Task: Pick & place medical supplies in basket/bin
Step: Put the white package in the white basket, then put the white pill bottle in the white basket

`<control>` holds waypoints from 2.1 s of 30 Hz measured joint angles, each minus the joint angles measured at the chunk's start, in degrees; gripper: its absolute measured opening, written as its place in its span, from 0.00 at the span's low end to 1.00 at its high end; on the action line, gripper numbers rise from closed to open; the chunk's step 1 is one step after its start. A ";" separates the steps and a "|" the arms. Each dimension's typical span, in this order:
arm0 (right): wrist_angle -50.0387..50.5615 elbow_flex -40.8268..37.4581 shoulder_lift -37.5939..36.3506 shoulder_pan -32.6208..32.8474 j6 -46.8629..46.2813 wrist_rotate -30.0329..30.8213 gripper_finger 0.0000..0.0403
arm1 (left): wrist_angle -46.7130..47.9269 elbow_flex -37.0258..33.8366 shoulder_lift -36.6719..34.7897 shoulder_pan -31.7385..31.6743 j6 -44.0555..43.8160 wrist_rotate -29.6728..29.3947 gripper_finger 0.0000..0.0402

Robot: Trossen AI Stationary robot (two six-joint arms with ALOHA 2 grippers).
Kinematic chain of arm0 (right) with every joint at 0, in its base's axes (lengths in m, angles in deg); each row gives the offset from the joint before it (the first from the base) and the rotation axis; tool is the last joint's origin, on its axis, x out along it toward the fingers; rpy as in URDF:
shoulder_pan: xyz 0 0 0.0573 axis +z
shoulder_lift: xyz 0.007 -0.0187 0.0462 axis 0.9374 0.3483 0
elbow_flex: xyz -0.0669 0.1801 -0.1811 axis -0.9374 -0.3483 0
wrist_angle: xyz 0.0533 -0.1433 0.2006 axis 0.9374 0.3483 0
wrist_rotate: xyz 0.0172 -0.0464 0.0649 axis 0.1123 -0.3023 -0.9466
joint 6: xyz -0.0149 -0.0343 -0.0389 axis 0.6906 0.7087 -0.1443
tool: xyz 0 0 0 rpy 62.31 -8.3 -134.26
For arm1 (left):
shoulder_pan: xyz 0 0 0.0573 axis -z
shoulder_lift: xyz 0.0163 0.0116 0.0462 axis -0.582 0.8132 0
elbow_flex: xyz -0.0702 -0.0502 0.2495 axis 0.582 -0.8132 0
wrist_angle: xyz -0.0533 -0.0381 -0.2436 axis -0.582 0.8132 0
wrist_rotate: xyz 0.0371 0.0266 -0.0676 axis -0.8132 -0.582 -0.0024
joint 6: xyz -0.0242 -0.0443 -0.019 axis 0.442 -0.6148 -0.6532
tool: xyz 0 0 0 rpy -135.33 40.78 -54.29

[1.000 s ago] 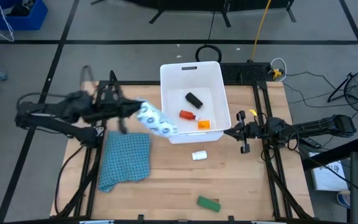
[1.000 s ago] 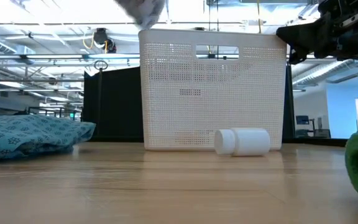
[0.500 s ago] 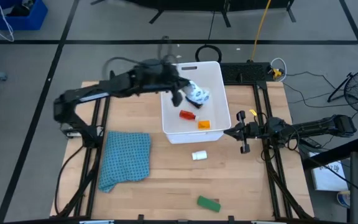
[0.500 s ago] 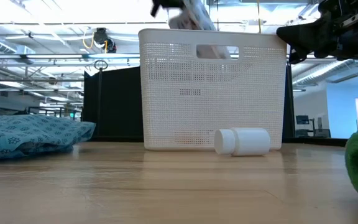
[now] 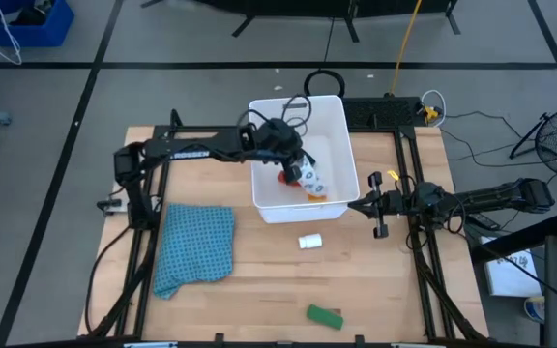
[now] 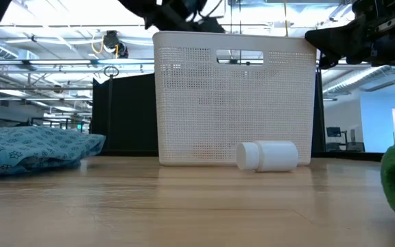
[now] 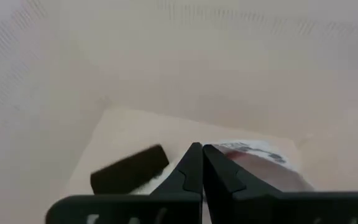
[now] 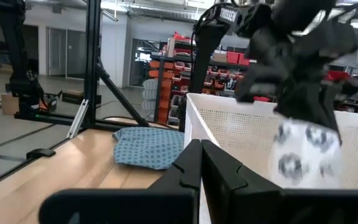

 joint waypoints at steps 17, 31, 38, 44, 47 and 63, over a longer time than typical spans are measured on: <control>0.02 0.02 0.02 0.02 -2.84 -0.04 0.00 | -1.07 -2.03 1.99 0.70 2.15 8.09 0.15; 1.36 0.02 0.08 0.02 -2.77 -0.07 0.00 | 11.07 7.63 -6.30 1.70 12.57 3.87 0.59; 2.25 0.02 0.28 0.02 -2.36 -0.11 0.00 | 28.65 8.34 -20.74 6.46 16.81 3.24 0.50; 2.16 0.02 0.33 0.02 -2.55 -0.11 0.00 | 28.64 -7.49 -36.56 11.41 14.29 3.21 0.21; 1.94 0.02 0.37 0.04 -2.82 -0.11 0.00 | 18.39 -20.60 -46.45 13.11 10.20 2.85 0.05; 1.70 0.02 0.40 0.11 -2.85 -1.84 0.00 | -31.14 -75.44 -78.79 18.94 9.33 2.61 0.01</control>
